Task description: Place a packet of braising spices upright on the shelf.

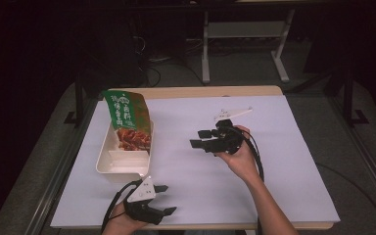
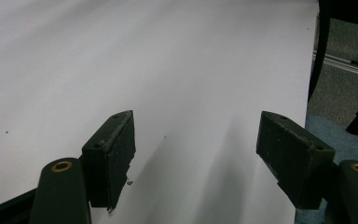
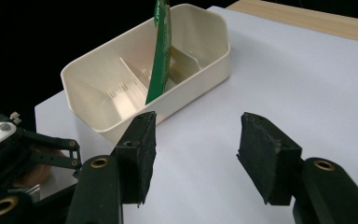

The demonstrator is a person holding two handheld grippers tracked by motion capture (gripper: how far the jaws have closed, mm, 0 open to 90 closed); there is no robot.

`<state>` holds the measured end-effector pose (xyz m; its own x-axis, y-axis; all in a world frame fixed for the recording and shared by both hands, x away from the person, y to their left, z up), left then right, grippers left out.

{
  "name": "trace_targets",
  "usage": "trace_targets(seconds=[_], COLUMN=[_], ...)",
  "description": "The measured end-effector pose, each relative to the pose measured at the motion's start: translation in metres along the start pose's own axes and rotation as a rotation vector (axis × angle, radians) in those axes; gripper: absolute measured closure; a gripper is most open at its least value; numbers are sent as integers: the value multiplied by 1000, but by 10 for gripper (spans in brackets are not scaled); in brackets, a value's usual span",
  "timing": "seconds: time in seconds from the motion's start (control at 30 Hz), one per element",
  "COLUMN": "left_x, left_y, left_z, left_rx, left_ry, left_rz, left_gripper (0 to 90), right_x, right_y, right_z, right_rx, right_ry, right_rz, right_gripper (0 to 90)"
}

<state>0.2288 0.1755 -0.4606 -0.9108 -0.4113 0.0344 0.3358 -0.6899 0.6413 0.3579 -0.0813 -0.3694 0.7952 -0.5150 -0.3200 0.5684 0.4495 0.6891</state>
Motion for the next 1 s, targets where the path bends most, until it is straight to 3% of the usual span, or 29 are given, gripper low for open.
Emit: trace_targets(seconds=[0.57, 1.0], left_x=[0, 2], left_y=[0, 0], left_z=[0, -1], left_rx=[7, 6], left_ry=[1, -9], left_rz=[7, 16], left_gripper=[278, 274], right_x=[2, 0], right_y=[-52, -91], right_z=[18, 28], right_rx=[-35, -19], right_ry=[-9, -7], right_rz=[-31, -70], right_gripper=[414, 381])
Point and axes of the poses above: each handheld gripper's, and its own axes: z roughly backward along the jaws, y roughly out of its top, x roughly to its right, the point moved 2 cm from there along -z, roughly forward along the jaws, and after that the axes turned 13 degrees about -x, right-handed, at the moved point
